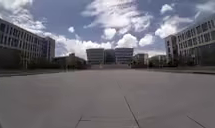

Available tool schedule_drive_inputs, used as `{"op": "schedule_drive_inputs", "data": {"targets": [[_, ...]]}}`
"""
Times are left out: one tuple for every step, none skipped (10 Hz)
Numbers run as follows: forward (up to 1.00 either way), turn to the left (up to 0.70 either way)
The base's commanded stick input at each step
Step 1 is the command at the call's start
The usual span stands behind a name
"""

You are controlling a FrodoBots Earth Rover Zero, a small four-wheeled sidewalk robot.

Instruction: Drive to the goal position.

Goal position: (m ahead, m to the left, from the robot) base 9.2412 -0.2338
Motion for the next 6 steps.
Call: {"op": "schedule_drive_inputs", "data": {"targets": [[1.00,0.02],[1.00,0.02],[1.00,0.02],[1.00,0.02],[1.00,0.02],[1.00,0.02]]}}
